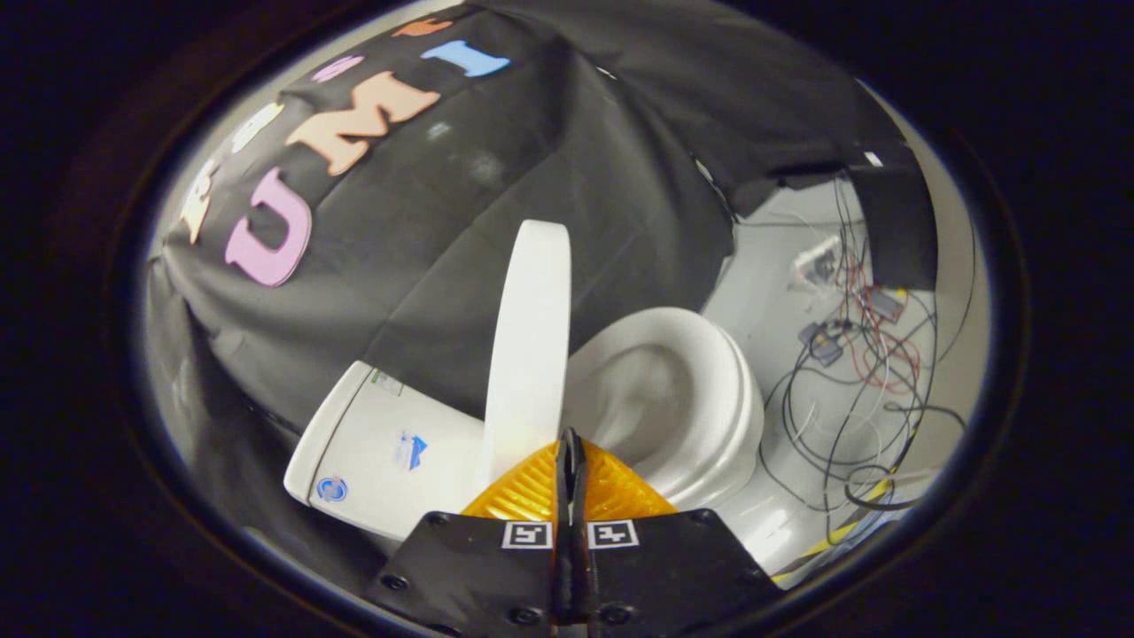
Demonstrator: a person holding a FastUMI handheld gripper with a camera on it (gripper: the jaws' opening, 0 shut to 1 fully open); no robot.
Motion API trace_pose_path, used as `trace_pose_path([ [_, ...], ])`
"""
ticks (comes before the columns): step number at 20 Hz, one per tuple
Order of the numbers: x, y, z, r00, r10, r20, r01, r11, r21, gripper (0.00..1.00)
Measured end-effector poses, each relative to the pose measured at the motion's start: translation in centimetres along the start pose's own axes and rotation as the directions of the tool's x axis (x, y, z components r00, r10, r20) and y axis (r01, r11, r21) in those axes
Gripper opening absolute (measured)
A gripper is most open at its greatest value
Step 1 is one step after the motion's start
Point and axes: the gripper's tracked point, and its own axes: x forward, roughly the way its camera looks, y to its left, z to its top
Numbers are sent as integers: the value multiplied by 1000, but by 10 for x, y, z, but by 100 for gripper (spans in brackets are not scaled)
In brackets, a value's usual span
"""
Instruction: Open the toilet lid.
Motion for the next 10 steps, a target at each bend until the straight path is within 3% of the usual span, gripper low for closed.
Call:
trace_pose_path([
  [10,-12,28,13,997,-43,57,51,989,-139,0],
])
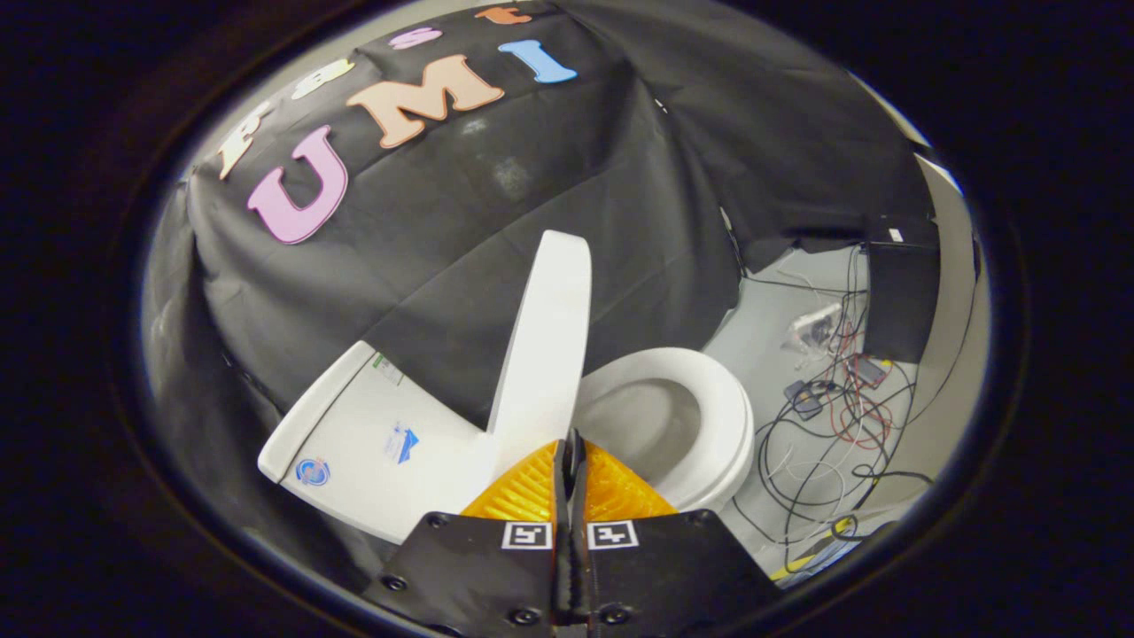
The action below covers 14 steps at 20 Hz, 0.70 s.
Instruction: Open the toilet lid.
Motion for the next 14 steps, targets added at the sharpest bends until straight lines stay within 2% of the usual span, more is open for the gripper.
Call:
trace_pose_path([
  [5,-5,14,7,1000,-4,19,5,998,-69,0],
  [14,-8,34,11,997,-37,67,45,991,-128,0],
])
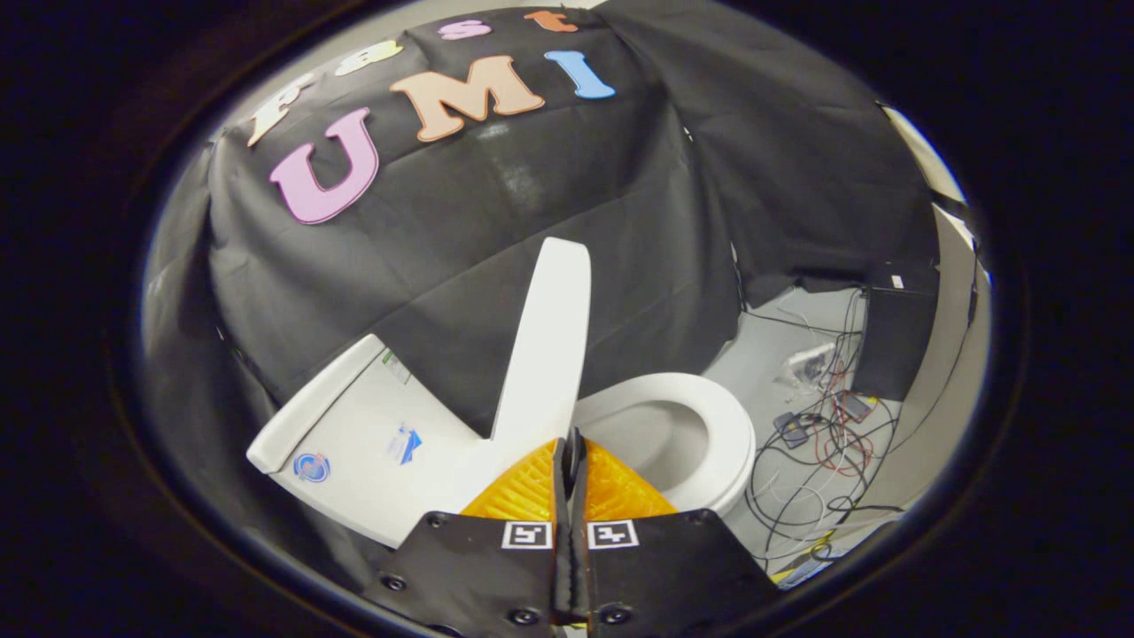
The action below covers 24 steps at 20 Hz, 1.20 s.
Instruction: Open the toilet lid.
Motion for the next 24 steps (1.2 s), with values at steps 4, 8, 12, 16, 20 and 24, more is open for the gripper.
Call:
trace_pose_path([
  [4,-2,7,3,1000,-10,4,10,999,-37,1],
  [8,-6,20,7,999,-53,-1,52,992,-111,0],
  [12,-9,38,12,999,-47,1,47,992,-118,0],
  [16,-13,51,15,1000,-26,0,26,991,-132,1],
  [20,-14,64,16,1000,-24,-3,23,984,-175,0],
  [24,-17,87,19,1000,-1,4,2,983,-185,0],
])
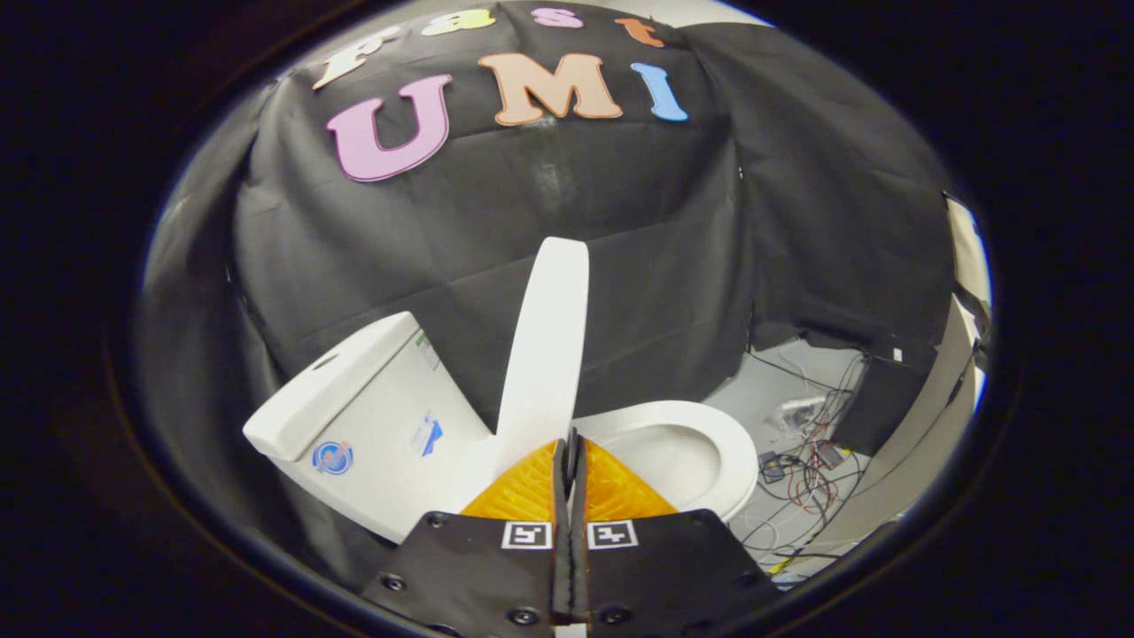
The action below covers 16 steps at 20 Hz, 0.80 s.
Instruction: Open the toilet lid.
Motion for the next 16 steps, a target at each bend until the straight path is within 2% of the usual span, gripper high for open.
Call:
trace_pose_path([
  [16,-6,64,10,998,55,10,-53,992,-110,1],
])
